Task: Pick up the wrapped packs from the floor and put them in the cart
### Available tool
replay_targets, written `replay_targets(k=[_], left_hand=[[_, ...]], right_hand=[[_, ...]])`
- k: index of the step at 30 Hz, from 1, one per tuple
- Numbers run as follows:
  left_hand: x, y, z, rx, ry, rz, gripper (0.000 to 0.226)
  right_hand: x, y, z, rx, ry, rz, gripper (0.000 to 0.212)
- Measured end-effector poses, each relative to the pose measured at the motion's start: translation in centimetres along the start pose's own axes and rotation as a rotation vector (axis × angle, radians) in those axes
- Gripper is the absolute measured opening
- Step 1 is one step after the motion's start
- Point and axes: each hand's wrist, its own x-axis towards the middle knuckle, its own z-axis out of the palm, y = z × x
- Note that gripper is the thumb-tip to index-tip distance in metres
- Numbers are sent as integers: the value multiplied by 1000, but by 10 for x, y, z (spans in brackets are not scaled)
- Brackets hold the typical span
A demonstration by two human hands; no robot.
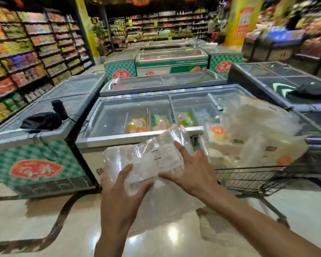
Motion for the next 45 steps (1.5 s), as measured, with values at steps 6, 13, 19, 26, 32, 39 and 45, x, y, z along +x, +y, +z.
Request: replay_targets(k=[6,13,19,26,32,39,45], left_hand=[[69,26,105,-111,-199,19,84],[147,65,210,-135,-366,100,83],[202,99,311,-100,-446,136,87],[239,125,421,-133,-407,84,112],[274,122,492,-309,-463,-219,152],[254,65,576,-206,-504,-307,84],[268,48,572,-254,-584,-370,101]], right_hand=[[75,80,-2,-32,-20,164,115],[145,164,-1,-12,23,349,114],[209,248,8,51,30,457,116],[290,350,44,239,12,513,143],[327,418,77,385,125,559,156],[321,492,161,392,-54,796,95],[334,490,128,448,-30,697,119]])
